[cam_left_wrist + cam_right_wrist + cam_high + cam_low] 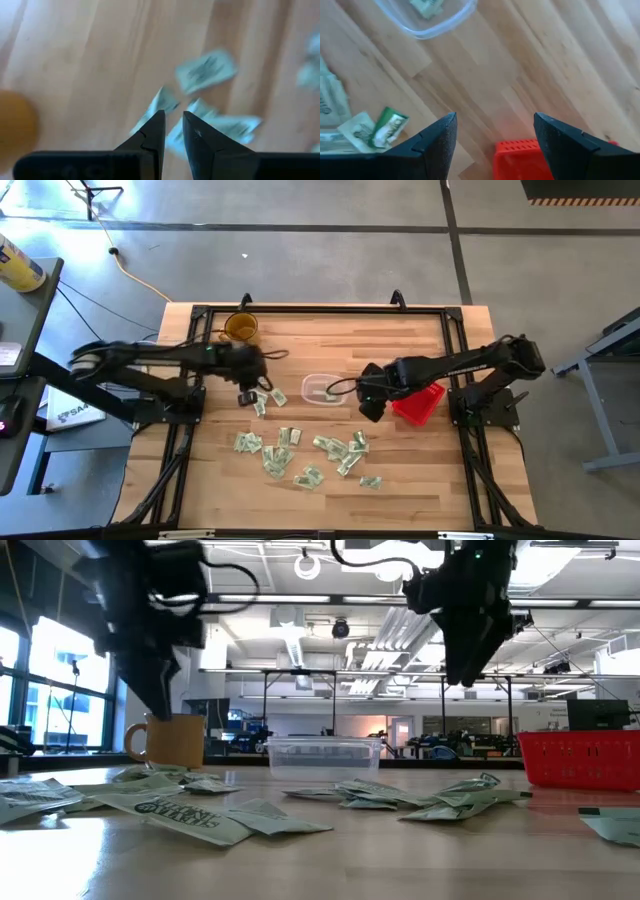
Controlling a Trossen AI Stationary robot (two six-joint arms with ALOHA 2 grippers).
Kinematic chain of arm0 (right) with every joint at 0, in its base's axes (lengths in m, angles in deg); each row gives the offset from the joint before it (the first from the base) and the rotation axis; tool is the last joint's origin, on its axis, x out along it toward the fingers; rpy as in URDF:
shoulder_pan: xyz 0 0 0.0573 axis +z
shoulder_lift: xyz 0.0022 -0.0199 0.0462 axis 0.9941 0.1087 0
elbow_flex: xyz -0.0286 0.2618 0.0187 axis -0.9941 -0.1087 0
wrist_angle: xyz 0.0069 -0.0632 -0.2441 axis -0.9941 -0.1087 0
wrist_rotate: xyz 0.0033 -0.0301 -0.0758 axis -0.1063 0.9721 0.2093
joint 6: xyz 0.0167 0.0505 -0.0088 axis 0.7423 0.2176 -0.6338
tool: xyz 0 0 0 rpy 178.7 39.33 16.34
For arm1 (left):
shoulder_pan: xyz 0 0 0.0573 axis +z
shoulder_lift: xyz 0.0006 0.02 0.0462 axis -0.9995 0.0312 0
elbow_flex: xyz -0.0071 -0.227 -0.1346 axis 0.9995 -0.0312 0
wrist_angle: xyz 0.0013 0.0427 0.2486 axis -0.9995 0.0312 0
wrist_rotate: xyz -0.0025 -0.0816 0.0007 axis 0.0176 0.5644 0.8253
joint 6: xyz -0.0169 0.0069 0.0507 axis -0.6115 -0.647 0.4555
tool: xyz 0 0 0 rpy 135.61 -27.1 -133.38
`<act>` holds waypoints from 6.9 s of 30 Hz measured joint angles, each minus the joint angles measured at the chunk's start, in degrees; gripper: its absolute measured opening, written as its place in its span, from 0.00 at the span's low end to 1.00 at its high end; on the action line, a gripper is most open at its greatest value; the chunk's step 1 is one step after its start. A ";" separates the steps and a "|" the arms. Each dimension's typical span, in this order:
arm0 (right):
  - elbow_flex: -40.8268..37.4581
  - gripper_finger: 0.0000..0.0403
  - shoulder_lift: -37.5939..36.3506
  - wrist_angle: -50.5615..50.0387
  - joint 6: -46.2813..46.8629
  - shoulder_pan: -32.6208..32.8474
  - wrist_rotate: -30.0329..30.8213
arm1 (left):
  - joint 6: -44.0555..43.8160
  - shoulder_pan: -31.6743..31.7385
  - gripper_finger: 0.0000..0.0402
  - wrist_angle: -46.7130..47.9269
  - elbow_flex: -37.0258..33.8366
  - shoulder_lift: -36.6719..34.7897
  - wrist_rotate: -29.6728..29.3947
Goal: Pick and place items into bin
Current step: Put the white stevia packet into the transparent bin, then put the right green stevia packet into the transparent bin
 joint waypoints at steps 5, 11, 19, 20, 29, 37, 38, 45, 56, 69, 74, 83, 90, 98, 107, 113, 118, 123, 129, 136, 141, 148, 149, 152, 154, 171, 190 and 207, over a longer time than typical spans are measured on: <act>-1.07 0.64 -0.13 2.85 -0.55 0.93 2.14 | 11.33 0.02 0.25 7.36 8.76 10.91 -2.42; -2.80 0.64 -0.11 3.60 -3.10 1.94 2.69 | 23.37 0.07 0.25 7.60 8.36 14.26 -0.63; -8.16 0.64 -0.11 9.03 -1.69 4.64 3.07 | 25.57 0.90 0.27 3.76 7.82 14.68 3.50; -8.99 0.64 -0.11 10.30 -0.95 4.91 2.86 | 25.14 1.33 0.28 3.76 7.82 15.05 4.09; -13.06 0.64 -0.11 16.83 5.66 7.26 1.96 | 23.52 4.33 0.50 4.21 7.77 18.94 3.28; -13.06 0.64 -0.11 17.03 7.78 7.71 2.41 | 23.60 4.28 0.55 2.02 7.75 23.39 4.03; -13.06 0.64 -0.11 17.03 8.09 7.70 2.43 | 23.64 4.28 0.54 1.66 7.75 23.95 3.53; -13.06 0.64 -0.11 17.05 10.53 7.70 2.28 | 25.35 4.22 0.33 1.39 7.89 26.43 2.46; -13.00 0.63 -1.10 16.85 10.15 9.40 6.08 | 22.08 4.11 0.07 3.46 11.23 26.62 -0.94; -12.91 0.58 -7.61 5.97 12.23 12.53 11.38 | 25.02 -3.31 0.07 -3.60 33.17 24.47 6.37; -12.93 0.58 -7.48 5.95 12.23 12.77 11.03 | 22.68 -3.85 0.16 -5.51 34.95 32.80 8.03; -12.93 0.57 -7.45 5.65 10.03 14.08 10.86 | 12.78 -4.20 0.40 7.49 41.27 36.90 2.65; -12.95 0.57 -7.45 6.19 5.61 14.06 11.34 | 13.93 -4.11 0.54 20.10 37.40 27.62 5.47; -12.95 0.57 -7.43 6.47 4.62 13.82 11.70 | 25.59 -4.13 0.58 9.80 20.92 25.01 5.33; -12.95 0.57 -7.43 6.60 7.58 13.82 10.86 | 35.43 -4.13 0.58 -2.58 13.03 24.99 4.23; -12.95 0.57 -7.43 6.65 9.63 13.82 10.84 | 37.24 -4.13 0.58 -5.93 10.75 27.50 2.91; -12.95 0.56 -7.43 6.65 9.77 13.82 10.84 | 37.26 -4.13 0.53 -5.93 11.09 29.93 2.18; -12.95 0.56 -7.43 6.56 10.20 13.82 10.86 | 36.97 -4.20 0.30 -6.35 11.28 30.10 2.14; -12.95 0.56 -7.43 5.44 10.22 13.80 11.27 | 34.72 -4.07 0.07 -3.95 16.78 30.49 -1.40; -12.98 0.56 -7.41 3.70 10.22 13.80 11.59 | 34.03 -4.09 0.11 4.81 31.05 29.12 -2.39; -12.98 0.56 -7.39 4.27 10.22 13.80 13.40 | 33.43 -4.90 0.07 -1.91 36.48 30.98 8.46; -12.98 0.56 -7.40 8.89 5.00 13.11 10.35 | 24.83 -6.16 0.36 -0.02 36.80 38.22 3.42; -12.98 0.56 -7.41 9.97 3.31 12.99 9.41 | 23.45 -6.45 0.44 0.12 36.84 38.24 0.69; -12.98 0.56 -7.35 13.28 -2.05 12.24 7.04 | 18.75 -6.44 0.63 2.61 36.93 36.95 -4.72; -12.98 0.56 -6.76 15.32 -6.37 11.81 5.83 | 15.47 -6.43 0.72 6.63 37.50 34.56 -5.57; -13.00 0.56 5.81 33.27 16.48 11.83 -7.94 | -12.82 -10.40 0.59 18.99 24.47 9.03 -6.37; 3.05 0.54 23.26 12.72 35.57 12.77 -9.71 | -4.13 -10.51 0.51 16.30 18.32 3.59 -11.23; 7.32 0.04 19.89 20.13 24.23 4.09 -9.66 | -2.98 -10.49 0.48 15.88 18.33 3.59 -11.98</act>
